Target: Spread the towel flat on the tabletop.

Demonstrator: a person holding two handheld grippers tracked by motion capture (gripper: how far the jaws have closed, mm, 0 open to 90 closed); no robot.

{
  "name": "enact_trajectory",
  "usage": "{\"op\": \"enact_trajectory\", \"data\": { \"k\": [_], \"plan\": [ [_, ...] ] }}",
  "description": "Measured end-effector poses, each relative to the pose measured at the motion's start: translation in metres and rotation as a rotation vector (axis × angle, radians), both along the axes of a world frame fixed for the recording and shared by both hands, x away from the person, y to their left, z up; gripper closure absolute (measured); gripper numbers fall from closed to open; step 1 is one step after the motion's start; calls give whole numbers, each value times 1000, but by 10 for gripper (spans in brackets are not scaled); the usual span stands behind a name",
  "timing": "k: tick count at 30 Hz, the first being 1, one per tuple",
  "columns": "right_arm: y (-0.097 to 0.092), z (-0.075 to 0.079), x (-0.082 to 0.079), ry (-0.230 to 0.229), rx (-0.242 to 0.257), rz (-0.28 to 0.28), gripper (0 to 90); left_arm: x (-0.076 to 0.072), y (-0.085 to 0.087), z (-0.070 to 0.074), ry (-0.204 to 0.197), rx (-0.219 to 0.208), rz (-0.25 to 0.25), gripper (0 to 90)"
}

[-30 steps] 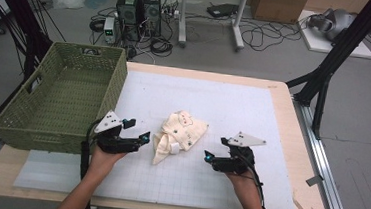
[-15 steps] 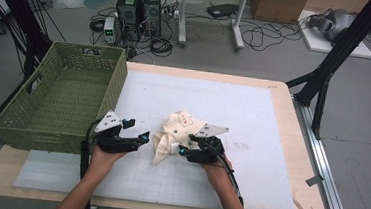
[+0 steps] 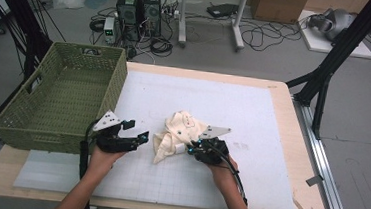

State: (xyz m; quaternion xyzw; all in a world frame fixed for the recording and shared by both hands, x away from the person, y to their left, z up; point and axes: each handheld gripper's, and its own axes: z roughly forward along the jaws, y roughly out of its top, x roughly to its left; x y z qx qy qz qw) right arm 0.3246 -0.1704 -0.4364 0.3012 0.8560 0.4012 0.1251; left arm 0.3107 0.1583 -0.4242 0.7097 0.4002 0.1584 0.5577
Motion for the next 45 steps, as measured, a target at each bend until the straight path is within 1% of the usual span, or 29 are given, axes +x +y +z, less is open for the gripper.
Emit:
{"op": "enact_trajectory", "data": {
  "k": [2,3,4,11,13,15,17,20,22,24,25,28,30,32,33,34,35,36,38,40,43,44,45],
  "plan": [
    [-5,2,-4,-4,1,1,761,0,0,-1,8,1,-5,264],
    [-9,3,-6,-15,-6,0,760,1,0,-1,10,-1,-4,265],
    [-12,4,-8,-16,-9,-2,760,1,0,-2,12,-5,-6,266],
    [-49,12,-23,-40,2,-33,759,1,-4,-4,28,3,-21,291],
    [-59,13,-28,-41,-4,-45,760,2,-5,-5,33,1,-26,294],
    [-68,14,-32,-43,-3,-55,760,2,-6,-6,40,10,-35,299],
    [-79,15,-37,-45,-10,-69,760,2,-8,-7,45,14,-44,304],
    [-94,16,-44,-51,-34,-98,761,3,-11,-9,55,24,-56,310],
    [-106,16,-48,-50,-39,-126,762,3,-13,-11,59,33,-61,313],
    [-116,15,-51,-54,-59,-166,765,3,-16,-12,68,49,-69,314],
    [-123,15,-53,-62,-78,-204,770,4,-18,-13,72,50,-72,314],
    [-140,14,-53,-79,-105,-311,782,3,-22,-14,79,65,-82,314],
    [-148,12,-49,-81,-127,-366,789,3,-26,-15,82,76,-91,315],
    [-153,8,-44,-78,-151,-403,791,3,-29,-16,90,88,-98,316],
    [-154,6,-42,-73,-163,-409,777,3,-31,-16,97,90,-104,316],
    [-154,4,-41,-71,-177,-418,734,3,-33,-17,106,92,-108,317],
    [-154,4,-42,-91,-195,-436,695,3,-34,-17,114,89,-114,318],
    [-154,5,-44,-106,-191,-448,665,4,-36,-18,120,86,-118,319],
    [-157,9,-46,-126,-191,-476,594,4,-40,-19,128,96,-125,320],
    [-160,14,-49,-147,-176,-489,555,4,-45,-21,137,118,-135,322],
    [-160,27,-55,-206,-132,-504,517,4,-53,-23,145,169,-149,332],
    [-160,29,-56,-222,-127,-509,508,4,-56,-24,151,190,-153,339],
    [-160,33,-58,-234,-114,-513,507,4,-59,-24,166,205,-148,347]
  ]
}}
